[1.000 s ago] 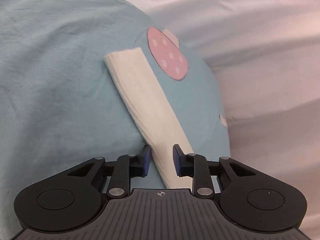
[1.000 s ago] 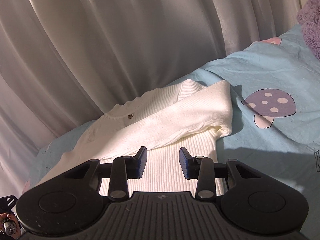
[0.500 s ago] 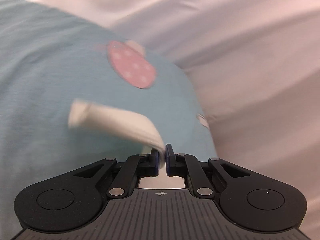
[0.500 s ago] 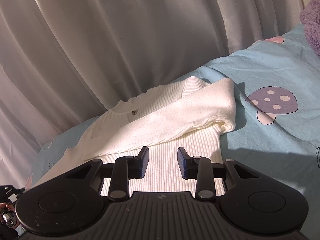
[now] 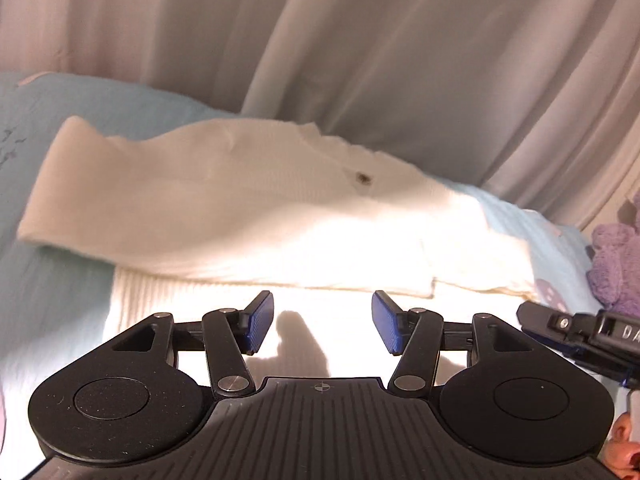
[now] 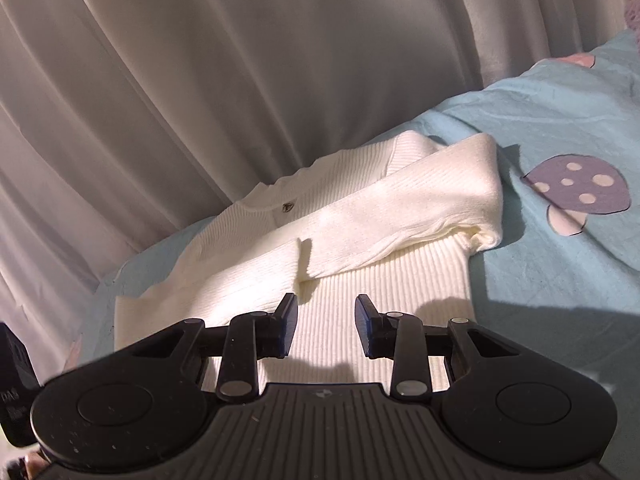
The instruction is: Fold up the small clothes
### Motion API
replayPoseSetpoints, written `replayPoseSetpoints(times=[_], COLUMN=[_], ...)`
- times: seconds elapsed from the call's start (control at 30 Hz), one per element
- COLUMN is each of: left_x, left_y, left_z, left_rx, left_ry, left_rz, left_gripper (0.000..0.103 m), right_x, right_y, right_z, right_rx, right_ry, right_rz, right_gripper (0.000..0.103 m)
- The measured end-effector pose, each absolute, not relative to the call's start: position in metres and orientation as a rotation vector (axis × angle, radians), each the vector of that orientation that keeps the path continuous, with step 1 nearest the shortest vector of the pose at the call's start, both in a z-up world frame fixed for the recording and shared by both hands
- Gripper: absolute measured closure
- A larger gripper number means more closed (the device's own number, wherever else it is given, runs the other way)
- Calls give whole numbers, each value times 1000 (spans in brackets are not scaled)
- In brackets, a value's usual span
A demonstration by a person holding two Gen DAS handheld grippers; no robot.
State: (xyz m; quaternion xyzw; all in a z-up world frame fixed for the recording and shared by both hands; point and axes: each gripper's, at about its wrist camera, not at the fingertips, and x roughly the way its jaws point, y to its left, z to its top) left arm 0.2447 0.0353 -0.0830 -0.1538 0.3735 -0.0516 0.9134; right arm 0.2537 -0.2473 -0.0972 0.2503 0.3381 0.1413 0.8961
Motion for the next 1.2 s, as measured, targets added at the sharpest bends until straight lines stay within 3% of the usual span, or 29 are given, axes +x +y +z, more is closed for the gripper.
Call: replayPoseSetpoints(times=[0.1, 0.2, 0.37, 0.4, 0.43, 0.47, 0.7, 0.9, 1.0, 1.07, 1.2], left_x=[236, 233, 233, 234, 234, 231, 242, 255, 258, 260, 261], left_y=[65, 88, 106, 107, 107, 109, 108, 112, 114, 114, 112], left_z=[-87, -86, -88, -89, -89, -88, -85, -85, -87, -88, -90], left_rx=[-361, -379, -407, -409, -406, -404, -377, -388, -385, -380, -378], left_ry=[758, 744, 746, 745, 747, 749, 734, 734, 743, 759, 771], left_rz=[22, 122, 188, 188, 187, 190, 182, 179, 179, 176, 165], left_gripper=[29, 27, 24, 24, 24, 24, 24, 24, 24, 24, 24], right_x=[276, 300, 324, 325, 326, 326, 313, 325, 327, 331, 338], right_y=[-235, -223, -201, -196, -192, -187, -208, -255, -269, -273, -259], right_z=[-103, -113, -121, -119, -117, -113, -53, -90, -107, -113, -119], right_rx=[503, 515, 501, 475, 457, 425, 189, 259, 408, 473, 435], right_ry=[726, 754, 787, 790, 791, 782, 471, 653, 705, 712, 714], right_rz=[328, 342, 370, 381, 386, 395, 245, 217, 251, 255, 257], right_gripper=[68, 58, 58, 63, 84, 98, 100, 98, 87, 68, 68])
